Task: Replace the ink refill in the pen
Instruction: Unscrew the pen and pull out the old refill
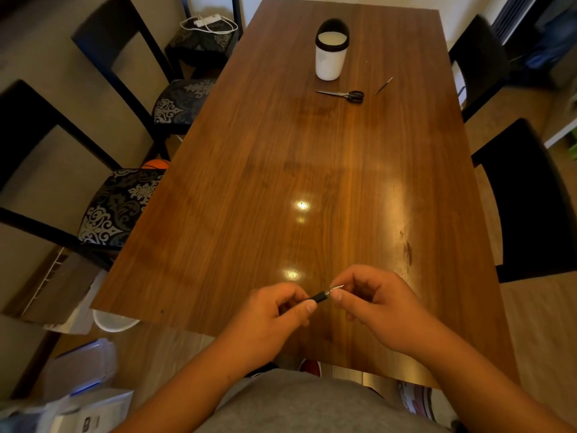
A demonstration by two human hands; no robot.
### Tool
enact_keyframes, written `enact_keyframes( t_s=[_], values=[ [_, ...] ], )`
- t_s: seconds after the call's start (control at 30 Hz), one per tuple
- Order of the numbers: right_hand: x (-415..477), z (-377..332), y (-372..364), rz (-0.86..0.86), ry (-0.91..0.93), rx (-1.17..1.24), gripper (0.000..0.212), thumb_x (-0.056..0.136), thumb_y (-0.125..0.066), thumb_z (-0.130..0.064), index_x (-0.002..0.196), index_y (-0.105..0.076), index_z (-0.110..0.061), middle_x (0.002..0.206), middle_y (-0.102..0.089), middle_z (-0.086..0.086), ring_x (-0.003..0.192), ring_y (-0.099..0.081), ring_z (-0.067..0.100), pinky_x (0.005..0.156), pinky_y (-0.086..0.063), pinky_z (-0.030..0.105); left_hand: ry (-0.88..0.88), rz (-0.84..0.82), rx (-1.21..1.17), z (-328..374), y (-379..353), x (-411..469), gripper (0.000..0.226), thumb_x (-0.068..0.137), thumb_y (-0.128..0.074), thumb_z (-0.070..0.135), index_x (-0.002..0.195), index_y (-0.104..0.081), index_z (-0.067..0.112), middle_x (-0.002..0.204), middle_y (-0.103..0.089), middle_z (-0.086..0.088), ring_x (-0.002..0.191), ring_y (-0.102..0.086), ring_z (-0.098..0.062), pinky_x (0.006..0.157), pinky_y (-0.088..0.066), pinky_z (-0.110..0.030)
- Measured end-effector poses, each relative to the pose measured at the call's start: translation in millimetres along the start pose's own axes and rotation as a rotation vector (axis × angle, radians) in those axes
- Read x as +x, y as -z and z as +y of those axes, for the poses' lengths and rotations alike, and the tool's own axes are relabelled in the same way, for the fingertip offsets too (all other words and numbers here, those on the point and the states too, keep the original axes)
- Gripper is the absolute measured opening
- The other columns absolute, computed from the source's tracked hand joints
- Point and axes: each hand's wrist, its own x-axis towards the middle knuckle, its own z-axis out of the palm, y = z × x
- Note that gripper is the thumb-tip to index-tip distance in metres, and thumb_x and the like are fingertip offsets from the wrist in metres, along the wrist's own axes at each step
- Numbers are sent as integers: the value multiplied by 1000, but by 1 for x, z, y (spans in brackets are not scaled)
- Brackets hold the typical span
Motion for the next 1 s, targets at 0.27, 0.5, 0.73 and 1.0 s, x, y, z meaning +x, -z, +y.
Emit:
enact_keyframes(
  t_s=[0.27,0.5,0.73,1.0],
  values=[
    [0,-4,-1,58,-16,-16,29,72,-65,-58,89,-68,-35,77,-68,-6,64,-60,4,56,-47,18,19,32,33,-4,-1,-2,5,86,-65,37,81,-66,35,70,-64,9,59,-54,-3,54,-44,-20],
    [2,-3,1,26,-25,10,6,84,-69,-28,79,-69,-30,69,-66,1,63,-61,22,58,-51,37,27,23,24,-4,-3,0,8,88,-63,37,80,-66,36,71,-67,9,59,-55,-1,54,-44,-17],
    [8,1,3,67,-63,291,7,86,-65,-14,86,-70,-19,73,-70,1,65,-64,10,56,-51,23,75,26,-53,-5,-2,6,12,90,-62,30,80,-67,32,72,-71,6,56,-53,3,52,-42,-14],
    [22,3,6,163,-127,416,10,84,-64,-14,89,-68,-6,82,-73,13,68,-66,13,56,-52,24,123,38,-97,-9,4,24,14,91,-62,23,78,-67,25,70,-71,4,57,-56,0,54,-45,-15]
  ],
)
